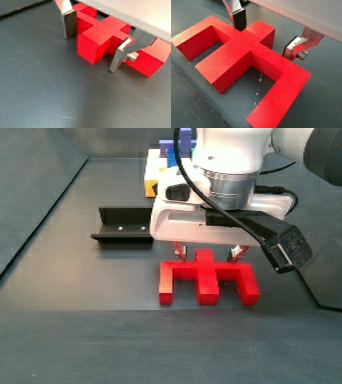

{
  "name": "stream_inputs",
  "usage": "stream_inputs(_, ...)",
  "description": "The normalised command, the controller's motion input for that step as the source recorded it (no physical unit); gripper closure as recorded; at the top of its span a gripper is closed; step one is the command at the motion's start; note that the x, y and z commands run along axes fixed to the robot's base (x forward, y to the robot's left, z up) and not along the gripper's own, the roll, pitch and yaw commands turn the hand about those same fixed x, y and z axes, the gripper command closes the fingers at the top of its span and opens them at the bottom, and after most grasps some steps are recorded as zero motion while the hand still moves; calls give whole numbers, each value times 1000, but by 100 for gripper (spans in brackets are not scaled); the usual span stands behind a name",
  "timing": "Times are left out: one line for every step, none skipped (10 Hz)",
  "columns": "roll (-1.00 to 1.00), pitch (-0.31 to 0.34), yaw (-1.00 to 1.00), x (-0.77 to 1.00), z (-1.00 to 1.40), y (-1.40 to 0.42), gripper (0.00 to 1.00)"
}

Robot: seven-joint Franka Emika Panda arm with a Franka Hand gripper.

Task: Pick up the red object. Move up. Place the red object on the fixture. Regrasp the red object. Move to above the board. Insert the red object.
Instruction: Pick up the red object.

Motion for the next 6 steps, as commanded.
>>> stream_inputs(-37, 0, 0, 69, 11, 0, 0)
stream_inputs(-20, 0, 0, 37, 31, 0, 0)
stream_inputs(-50, -20, 0, 0, 120, 0, 0)
stream_inputs(-60, -37, 0, 0, 169, 0, 0)
stream_inputs(-10, -33, 0, -40, 86, 0, 0)
stream_inputs(0, 0, 0, 0, 0, 0, 0)
